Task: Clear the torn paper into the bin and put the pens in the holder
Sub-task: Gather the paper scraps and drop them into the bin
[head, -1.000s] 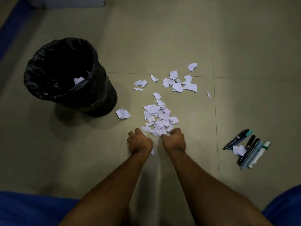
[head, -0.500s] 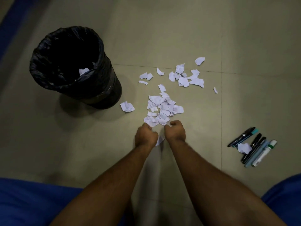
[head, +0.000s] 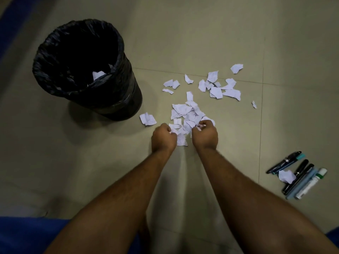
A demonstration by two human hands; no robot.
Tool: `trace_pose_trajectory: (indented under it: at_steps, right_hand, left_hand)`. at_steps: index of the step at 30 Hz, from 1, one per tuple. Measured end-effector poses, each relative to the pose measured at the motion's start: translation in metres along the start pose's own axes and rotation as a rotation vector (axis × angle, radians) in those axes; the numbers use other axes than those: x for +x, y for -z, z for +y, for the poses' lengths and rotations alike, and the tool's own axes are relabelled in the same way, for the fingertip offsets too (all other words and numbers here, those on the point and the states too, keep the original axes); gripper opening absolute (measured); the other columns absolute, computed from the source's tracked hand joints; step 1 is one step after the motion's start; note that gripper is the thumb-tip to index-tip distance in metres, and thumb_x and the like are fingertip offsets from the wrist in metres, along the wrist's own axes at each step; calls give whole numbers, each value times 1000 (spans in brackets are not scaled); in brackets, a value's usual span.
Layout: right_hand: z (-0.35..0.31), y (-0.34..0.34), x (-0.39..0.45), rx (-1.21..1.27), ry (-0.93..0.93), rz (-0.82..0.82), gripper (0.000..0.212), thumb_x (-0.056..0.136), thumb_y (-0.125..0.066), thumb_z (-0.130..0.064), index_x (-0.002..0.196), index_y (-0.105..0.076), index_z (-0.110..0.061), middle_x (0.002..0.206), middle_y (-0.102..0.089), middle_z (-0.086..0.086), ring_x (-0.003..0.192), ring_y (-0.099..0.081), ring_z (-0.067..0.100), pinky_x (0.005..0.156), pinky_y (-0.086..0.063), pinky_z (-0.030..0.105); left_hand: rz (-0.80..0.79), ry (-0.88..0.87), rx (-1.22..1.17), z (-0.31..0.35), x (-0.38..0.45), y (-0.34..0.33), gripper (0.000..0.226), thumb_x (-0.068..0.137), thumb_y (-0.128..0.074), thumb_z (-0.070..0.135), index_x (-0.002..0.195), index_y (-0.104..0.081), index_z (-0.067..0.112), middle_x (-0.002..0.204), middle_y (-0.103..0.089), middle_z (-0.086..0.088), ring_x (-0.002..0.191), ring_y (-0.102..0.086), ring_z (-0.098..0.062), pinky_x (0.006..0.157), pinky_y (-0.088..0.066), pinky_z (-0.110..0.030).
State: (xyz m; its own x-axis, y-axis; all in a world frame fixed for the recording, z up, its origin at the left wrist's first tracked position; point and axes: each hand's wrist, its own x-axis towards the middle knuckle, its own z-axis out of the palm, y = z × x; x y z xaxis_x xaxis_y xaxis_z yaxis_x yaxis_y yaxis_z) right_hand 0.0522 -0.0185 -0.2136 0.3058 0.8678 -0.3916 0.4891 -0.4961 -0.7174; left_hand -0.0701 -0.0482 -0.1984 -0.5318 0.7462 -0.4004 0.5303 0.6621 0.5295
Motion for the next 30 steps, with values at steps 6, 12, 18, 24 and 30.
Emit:
trace_pose_trajectory:
  at_steps: [6, 12, 18, 24, 30]
  right_hand:
    - [-6, -24, 5, -366, 157, 43, 59, 75, -68, -32, 130, -54, -15, 127, -53, 15, 113, -51, 39, 89, -44, 42]
    - [2, -24, 15, -422, 387, 88, 55, 72, -69, -42, 119, -63, -15, 108, -61, 13, 94, -58, 38, 77, -44, 40]
    - [20, -7, 27, -519, 472, 80, 72, 68, -55, -62, 125, -60, -17, 116, -61, 11, 102, -57, 36, 80, -44, 40]
    - [14, -11, 35, -645, 531, -127, 98, 70, -58, -62, 152, -29, -18, 155, -33, 15, 134, -41, 36, 100, -40, 45]
    - [22, 7, 44, -666, 546, -161, 102, 61, -34, -68, 150, -38, -19, 154, -37, 15, 142, -33, 37, 106, -36, 47]
  left_hand:
    - [208, -71, 336, -6, 31, 2, 42, 79, -61, 12, 121, -56, 11, 131, -48, -17, 116, -50, -37, 92, -45, -42]
    - [1, -209, 284, 2, 34, -11, 47, 83, -58, 14, 130, -56, 13, 131, -51, -17, 117, -48, -37, 98, -41, -40]
    - [132, -340, 170, 7, 37, -15, 44, 78, -48, 11, 119, -64, 8, 121, -59, -19, 110, -54, -40, 91, -46, -42]
    - [-117, -380, 396, 7, 43, -16, 58, 88, -59, 22, 143, -42, 17, 138, -46, -14, 122, -45, -34, 101, -42, -41]
    - [-226, -547, 536, 20, 47, -7, 90, 77, -70, 36, 152, -22, 21, 152, -28, -13, 134, -35, -35, 102, -42, -46]
